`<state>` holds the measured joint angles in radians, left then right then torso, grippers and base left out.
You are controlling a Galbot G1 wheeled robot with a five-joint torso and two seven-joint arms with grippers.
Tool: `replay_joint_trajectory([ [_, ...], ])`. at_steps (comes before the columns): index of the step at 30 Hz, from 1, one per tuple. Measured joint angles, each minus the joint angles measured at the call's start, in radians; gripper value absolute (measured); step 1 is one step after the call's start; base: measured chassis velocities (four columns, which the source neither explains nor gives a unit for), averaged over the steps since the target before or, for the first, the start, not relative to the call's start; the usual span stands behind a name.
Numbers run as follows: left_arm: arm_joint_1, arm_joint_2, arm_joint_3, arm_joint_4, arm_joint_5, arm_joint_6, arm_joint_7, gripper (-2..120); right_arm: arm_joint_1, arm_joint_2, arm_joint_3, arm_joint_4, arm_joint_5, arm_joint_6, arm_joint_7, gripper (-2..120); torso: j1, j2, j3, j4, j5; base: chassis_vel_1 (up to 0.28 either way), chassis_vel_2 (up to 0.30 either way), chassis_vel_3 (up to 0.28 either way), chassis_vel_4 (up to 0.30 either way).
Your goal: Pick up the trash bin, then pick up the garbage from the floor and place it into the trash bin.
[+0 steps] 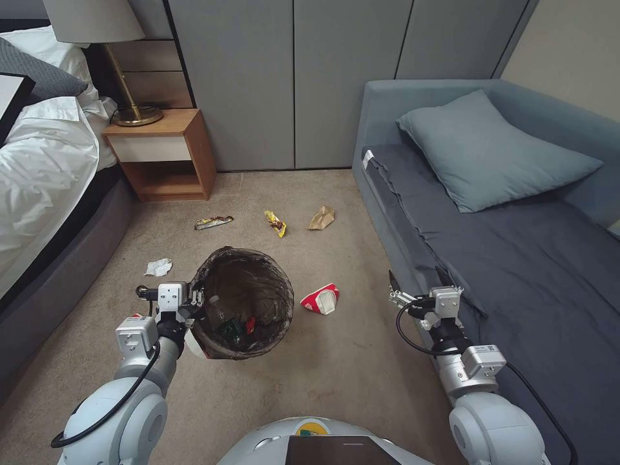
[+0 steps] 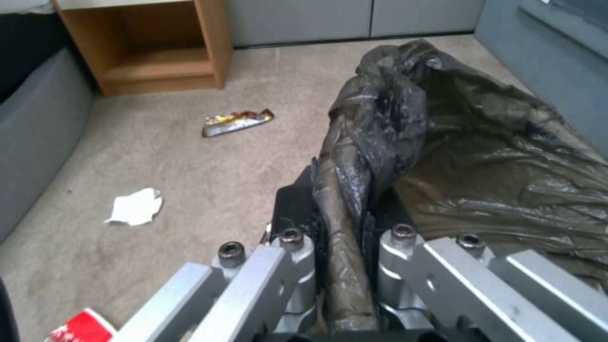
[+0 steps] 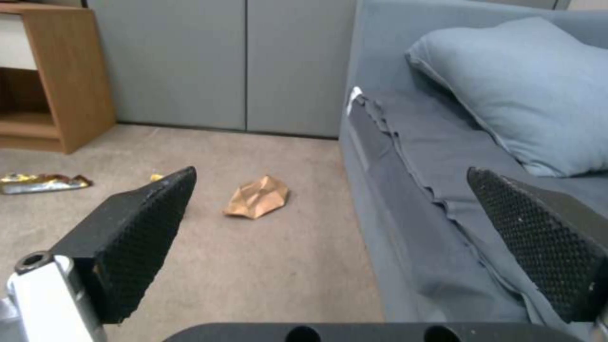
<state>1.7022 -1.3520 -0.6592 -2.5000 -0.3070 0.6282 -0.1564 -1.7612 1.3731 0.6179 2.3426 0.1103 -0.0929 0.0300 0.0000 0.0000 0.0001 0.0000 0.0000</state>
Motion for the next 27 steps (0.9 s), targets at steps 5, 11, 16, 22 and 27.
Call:
replay_joint_trajectory([
  [5,0.002,0.002,0.000,0.000,0.000,0.000,0.000,7,-0.009,0.008,-0.001,0.002,-0.006,0.004,-0.005,100,0.000,0.000,0.000,-0.0002,0.0000,-0.100,0.081,0.088,-0.094],
  [11,0.006,0.004,0.002,0.000,-0.001,-0.002,0.001,7,-0.013,0.011,-0.004,0.002,-0.010,0.009,-0.006,100,0.000,0.000,0.000,-0.0001,-0.0001,-0.054,0.072,0.067,-0.059],
  [16,0.010,0.003,0.003,0.000,-0.001,-0.003,0.001,7,-0.017,0.011,-0.007,0.002,-0.012,0.011,-0.005,100,0.000,0.000,0.000,0.0000,0.0000,-0.058,0.075,0.051,-0.064],
  [22,0.018,0.002,0.002,0.000,-0.002,-0.003,0.001,7,-0.012,0.008,-0.019,-0.007,-0.012,0.010,-0.006,100,0.000,0.000,0.000,-0.0001,-0.0001,-0.040,0.035,0.032,-0.028],
  [27,0.029,0.001,-0.009,0.000,-0.014,-0.002,-0.002,7,0.038,-0.026,-0.027,-0.029,0.012,-0.035,-0.009,100,0.000,0.000,0.000,-0.0001,0.0000,0.000,0.000,0.000,0.000],
])
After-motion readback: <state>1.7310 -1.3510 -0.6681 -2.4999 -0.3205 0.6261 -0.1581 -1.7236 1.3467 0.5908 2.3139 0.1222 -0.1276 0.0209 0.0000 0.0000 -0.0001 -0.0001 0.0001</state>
